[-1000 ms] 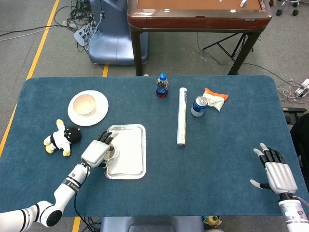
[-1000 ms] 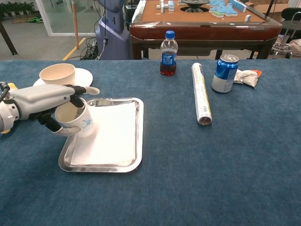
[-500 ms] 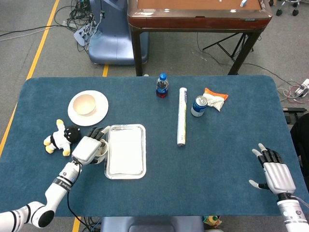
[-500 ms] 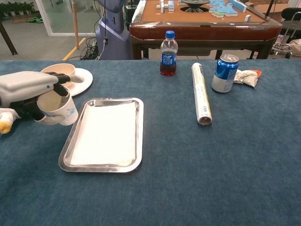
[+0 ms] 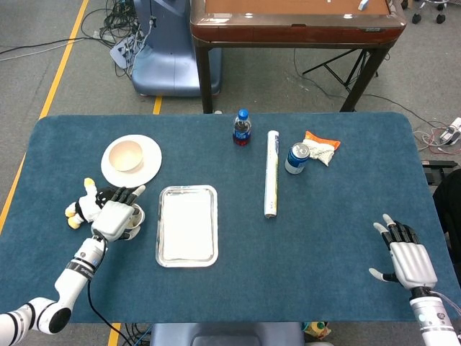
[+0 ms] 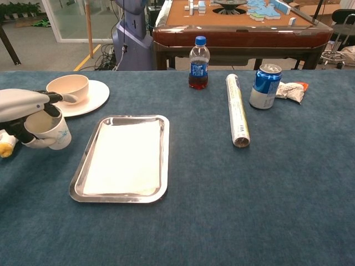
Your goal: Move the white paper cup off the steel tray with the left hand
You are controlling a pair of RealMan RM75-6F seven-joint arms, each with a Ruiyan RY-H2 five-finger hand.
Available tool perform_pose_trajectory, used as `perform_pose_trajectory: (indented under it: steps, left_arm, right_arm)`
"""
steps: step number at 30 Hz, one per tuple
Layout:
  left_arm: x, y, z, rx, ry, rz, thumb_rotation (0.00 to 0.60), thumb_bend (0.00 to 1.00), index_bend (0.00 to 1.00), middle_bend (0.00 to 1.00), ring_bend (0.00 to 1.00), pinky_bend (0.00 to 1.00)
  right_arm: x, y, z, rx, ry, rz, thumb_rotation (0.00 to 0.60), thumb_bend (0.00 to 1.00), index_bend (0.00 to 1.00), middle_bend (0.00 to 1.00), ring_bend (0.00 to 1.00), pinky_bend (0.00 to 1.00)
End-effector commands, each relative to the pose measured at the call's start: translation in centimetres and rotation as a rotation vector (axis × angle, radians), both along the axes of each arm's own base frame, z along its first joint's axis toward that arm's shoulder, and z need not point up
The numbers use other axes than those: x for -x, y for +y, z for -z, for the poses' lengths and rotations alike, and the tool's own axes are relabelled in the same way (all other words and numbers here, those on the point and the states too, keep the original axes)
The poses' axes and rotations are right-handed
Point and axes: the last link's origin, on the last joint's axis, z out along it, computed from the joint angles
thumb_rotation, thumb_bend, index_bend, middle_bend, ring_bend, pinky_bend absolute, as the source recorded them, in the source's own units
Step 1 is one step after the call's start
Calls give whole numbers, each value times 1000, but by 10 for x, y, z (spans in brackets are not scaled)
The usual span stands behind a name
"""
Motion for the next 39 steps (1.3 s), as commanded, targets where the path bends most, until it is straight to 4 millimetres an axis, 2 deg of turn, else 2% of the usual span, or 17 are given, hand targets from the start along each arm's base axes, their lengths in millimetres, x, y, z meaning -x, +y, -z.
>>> perform_pose_trajectory:
  steps: [1, 13, 24, 27, 32, 36, 39]
  left_arm:
    - [1, -1, 1, 3, 0, -2, 600, 319, 614, 44, 0, 0]
    - [-2, -7, 6, 43, -11, 2, 600, 320, 473, 44, 0, 0]
    - [2, -20, -10, 12, 31, -24, 600, 319, 283, 0, 0, 0]
    - [2, -25, -20, -24, 40, -40, 600, 319, 251, 0, 0, 0]
    - [2, -40, -51, -124, 23, -58, 600, 319, 241, 0, 0, 0]
    - [5, -58, -76, -196, -13, -63, 600, 319, 240, 0, 0, 0]
    - [14, -76, -96, -259, -39, -77, 600, 319, 240, 0, 0, 0]
  right_arm:
    - [0, 0, 0, -3, 1, 0, 600, 200, 0, 0, 0, 0]
    - [1, 1, 0, -3, 2, -2, 600, 200, 0, 0, 0, 0]
    - [-3, 2, 3, -19, 4, -21, 600, 200, 0, 0, 0, 0]
    - [-4, 4, 2, -11, 3, -26, 600, 200, 0, 0, 0, 0]
    - [-7, 6, -1, -1, 2, -42, 600, 200, 0, 0, 0, 0]
    - [-9, 9, -2, -3, 1, -53, 600, 200, 0, 0, 0, 0]
    - [-11, 11, -3, -1, 1, -66, 600, 200, 0, 0, 0, 0]
